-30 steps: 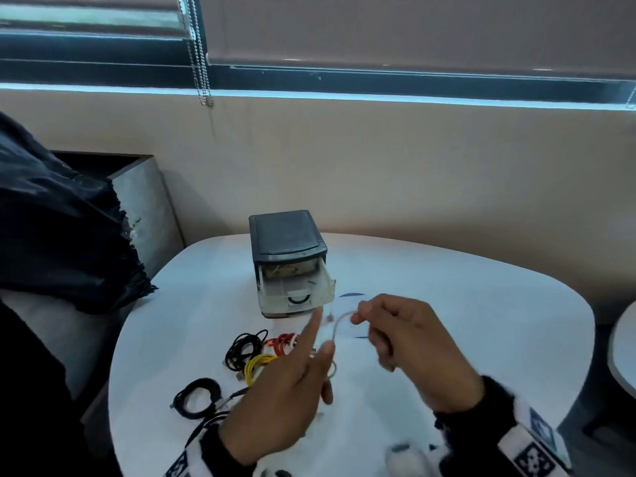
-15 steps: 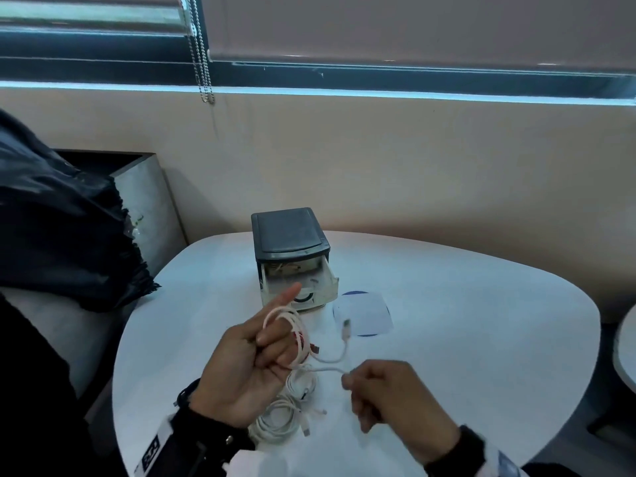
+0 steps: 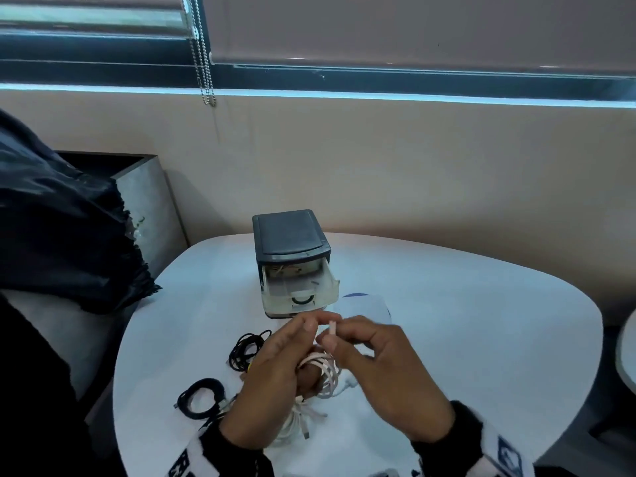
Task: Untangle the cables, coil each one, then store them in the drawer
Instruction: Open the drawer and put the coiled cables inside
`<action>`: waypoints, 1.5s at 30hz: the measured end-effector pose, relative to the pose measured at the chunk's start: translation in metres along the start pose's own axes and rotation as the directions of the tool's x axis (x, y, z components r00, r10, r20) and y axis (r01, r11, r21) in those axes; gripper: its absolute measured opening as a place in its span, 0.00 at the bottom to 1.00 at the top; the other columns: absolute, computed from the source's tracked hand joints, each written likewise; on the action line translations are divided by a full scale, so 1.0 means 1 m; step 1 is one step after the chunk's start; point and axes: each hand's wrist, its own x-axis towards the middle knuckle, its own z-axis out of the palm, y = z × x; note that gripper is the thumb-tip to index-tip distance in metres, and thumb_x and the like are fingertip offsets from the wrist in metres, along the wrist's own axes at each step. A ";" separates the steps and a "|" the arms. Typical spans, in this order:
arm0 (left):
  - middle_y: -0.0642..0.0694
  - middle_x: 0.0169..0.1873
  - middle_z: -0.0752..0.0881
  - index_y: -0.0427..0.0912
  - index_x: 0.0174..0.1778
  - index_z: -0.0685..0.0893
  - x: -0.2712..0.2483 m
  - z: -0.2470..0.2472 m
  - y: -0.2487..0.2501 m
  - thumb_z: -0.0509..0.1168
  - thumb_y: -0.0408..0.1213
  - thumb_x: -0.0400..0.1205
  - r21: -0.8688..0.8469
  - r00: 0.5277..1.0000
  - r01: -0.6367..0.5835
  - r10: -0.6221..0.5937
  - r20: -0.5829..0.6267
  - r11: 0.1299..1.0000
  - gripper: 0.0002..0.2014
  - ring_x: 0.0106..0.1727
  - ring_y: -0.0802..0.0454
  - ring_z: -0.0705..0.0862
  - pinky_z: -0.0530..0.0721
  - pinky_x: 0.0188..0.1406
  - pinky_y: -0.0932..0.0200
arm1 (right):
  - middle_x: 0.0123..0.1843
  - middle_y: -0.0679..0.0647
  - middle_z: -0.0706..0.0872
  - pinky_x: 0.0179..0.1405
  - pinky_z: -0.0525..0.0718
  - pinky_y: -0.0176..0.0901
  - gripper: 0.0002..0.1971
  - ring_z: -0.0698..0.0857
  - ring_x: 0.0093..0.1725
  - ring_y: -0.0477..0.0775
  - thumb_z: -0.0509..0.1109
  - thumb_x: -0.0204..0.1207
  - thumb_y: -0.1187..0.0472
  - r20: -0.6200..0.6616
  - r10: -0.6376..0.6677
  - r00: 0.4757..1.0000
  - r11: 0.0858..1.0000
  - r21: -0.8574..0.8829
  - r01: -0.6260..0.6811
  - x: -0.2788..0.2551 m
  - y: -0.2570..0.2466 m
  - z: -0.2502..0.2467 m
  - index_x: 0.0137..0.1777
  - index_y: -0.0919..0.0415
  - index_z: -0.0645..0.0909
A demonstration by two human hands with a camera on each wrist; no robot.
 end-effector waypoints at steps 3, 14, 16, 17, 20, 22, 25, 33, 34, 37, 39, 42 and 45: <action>0.42 0.21 0.77 0.40 0.50 0.88 0.005 0.002 -0.005 0.61 0.38 0.86 0.096 0.988 -0.075 0.087 -0.131 0.993 0.10 0.19 0.53 0.73 0.75 0.22 0.64 | 0.40 0.52 0.92 0.47 0.90 0.58 0.08 0.90 0.41 0.55 0.69 0.82 0.60 -0.024 0.002 1.000 1.000 -0.031 -0.003 -0.010 0.003 0.015 0.45 0.56 0.91; 0.33 0.18 0.65 0.32 0.45 0.77 0.009 -0.004 0.001 0.64 0.47 0.83 0.004 0.965 -0.198 0.195 -0.175 0.980 0.17 0.12 0.50 0.69 0.72 0.17 0.63 | 0.31 0.63 0.89 0.21 0.77 0.39 0.05 0.84 0.26 0.55 0.73 0.78 0.67 0.154 0.215 0.964 0.942 0.228 -0.247 -0.006 0.001 0.014 0.42 0.68 0.81; 0.42 0.18 0.67 0.33 0.42 0.79 0.009 -0.005 0.003 0.64 0.45 0.79 0.021 0.974 -0.151 0.153 -0.167 0.988 0.16 0.12 0.52 0.67 0.68 0.15 0.67 | 0.32 0.61 0.89 0.24 0.76 0.37 0.04 0.84 0.28 0.52 0.74 0.75 0.67 0.239 0.176 0.955 0.950 0.212 -0.228 -0.006 0.005 0.014 0.43 0.68 0.85; 0.45 0.19 0.68 0.35 0.39 0.81 0.010 -0.004 0.002 0.65 0.45 0.78 -0.007 0.981 -0.115 0.112 -0.160 0.993 0.14 0.14 0.53 0.67 0.68 0.15 0.67 | 0.34 0.61 0.89 0.25 0.77 0.37 0.05 0.84 0.30 0.52 0.74 0.73 0.66 0.263 0.167 0.950 0.949 0.219 -0.227 -0.006 0.007 0.013 0.44 0.68 0.86; 0.48 0.22 0.71 0.43 0.30 0.81 0.008 -0.006 -0.001 0.68 0.43 0.76 -0.181 0.988 0.007 -0.035 -0.151 0.983 0.11 0.20 0.54 0.69 0.67 0.18 0.65 | 0.38 0.59 0.90 0.29 0.79 0.37 0.08 0.85 0.36 0.51 0.72 0.72 0.67 0.288 0.144 0.947 0.933 0.279 -0.227 -0.006 0.010 0.015 0.49 0.67 0.88; 0.48 0.25 0.71 0.41 0.31 0.75 0.007 -0.003 -0.003 0.67 0.44 0.79 -0.260 0.991 0.028 -0.061 -0.119 0.965 0.14 0.21 0.51 0.70 0.70 0.20 0.61 | 0.37 0.58 0.90 0.29 0.79 0.38 0.06 0.82 0.33 0.51 0.72 0.73 0.69 0.208 0.115 0.971 0.930 0.322 -0.179 -0.007 0.009 0.019 0.48 0.65 0.89; 0.42 0.23 0.70 0.38 0.30 0.74 0.009 0.004 -0.007 0.62 0.55 0.81 -0.195 0.988 0.008 -0.038 -0.152 0.981 0.23 0.19 0.47 0.70 0.71 0.21 0.58 | 0.30 0.60 0.86 0.24 0.76 0.35 0.03 0.77 0.24 0.51 0.72 0.75 0.76 0.001 0.176 0.984 0.901 0.403 -0.161 -0.005 0.011 0.026 0.42 0.70 0.84; 0.40 0.25 0.73 0.36 0.33 0.76 0.016 0.006 -0.010 0.59 0.69 0.78 0.188 0.930 -0.222 0.265 -0.254 0.957 0.33 0.25 0.49 0.71 0.70 0.23 0.59 | 0.41 0.62 0.87 0.35 0.80 0.42 0.12 0.82 0.36 0.53 0.76 0.66 0.62 0.157 0.224 0.962 0.735 0.621 -0.273 -0.006 0.015 0.026 0.49 0.66 0.86; 0.39 0.25 0.75 0.38 0.34 0.77 0.016 0.008 -0.012 0.61 0.68 0.78 0.219 0.933 -0.254 0.298 -0.201 0.942 0.31 0.24 0.48 0.72 0.73 0.22 0.58 | 0.42 0.63 0.87 0.34 0.80 0.42 0.19 0.82 0.35 0.53 0.78 0.64 0.61 0.150 0.201 0.968 0.713 0.655 -0.249 -0.004 0.015 0.023 0.53 0.67 0.82; 0.41 0.28 0.81 0.46 0.35 0.81 0.014 0.012 -0.013 0.67 0.62 0.75 0.228 0.958 -0.245 0.271 -0.089 0.942 0.20 0.29 0.48 0.79 0.80 0.26 0.52 | 0.40 0.63 0.86 0.29 0.78 0.39 0.25 0.80 0.31 0.53 0.80 0.61 0.65 0.054 0.173 0.983 0.704 0.692 -0.162 0.001 0.009 0.015 0.57 0.67 0.76; 0.40 0.31 0.84 0.44 0.36 0.83 0.014 0.012 -0.011 0.69 0.56 0.81 0.206 0.962 -0.246 0.264 -0.066 0.947 0.18 0.32 0.47 0.82 0.82 0.33 0.51 | 0.39 0.61 0.88 0.29 0.78 0.39 0.20 0.81 0.31 0.52 0.76 0.67 0.70 -0.012 0.173 0.985 0.729 0.674 -0.120 0.004 0.006 0.009 0.58 0.66 0.75; 0.41 0.33 0.87 0.37 0.40 0.83 0.014 0.011 -0.007 0.66 0.45 0.81 0.239 0.945 -0.290 0.317 -0.079 0.927 0.14 0.34 0.50 0.84 0.84 0.35 0.56 | 0.41 0.59 0.91 0.33 0.79 0.41 0.15 0.83 0.34 0.50 0.71 0.77 0.73 -0.094 0.123 0.988 0.885 0.462 -0.066 0.005 0.006 0.004 0.61 0.62 0.76; 0.44 0.33 0.88 0.40 0.46 0.81 0.016 0.013 -0.008 0.64 0.48 0.80 0.273 0.949 -0.251 0.292 -0.121 0.929 0.13 0.34 0.52 0.84 0.85 0.36 0.54 | 0.40 0.56 0.92 0.33 0.81 0.39 0.07 0.87 0.35 0.48 0.71 0.79 0.70 -0.129 0.013 0.992 0.976 0.216 0.015 0.001 0.011 0.006 0.55 0.61 0.81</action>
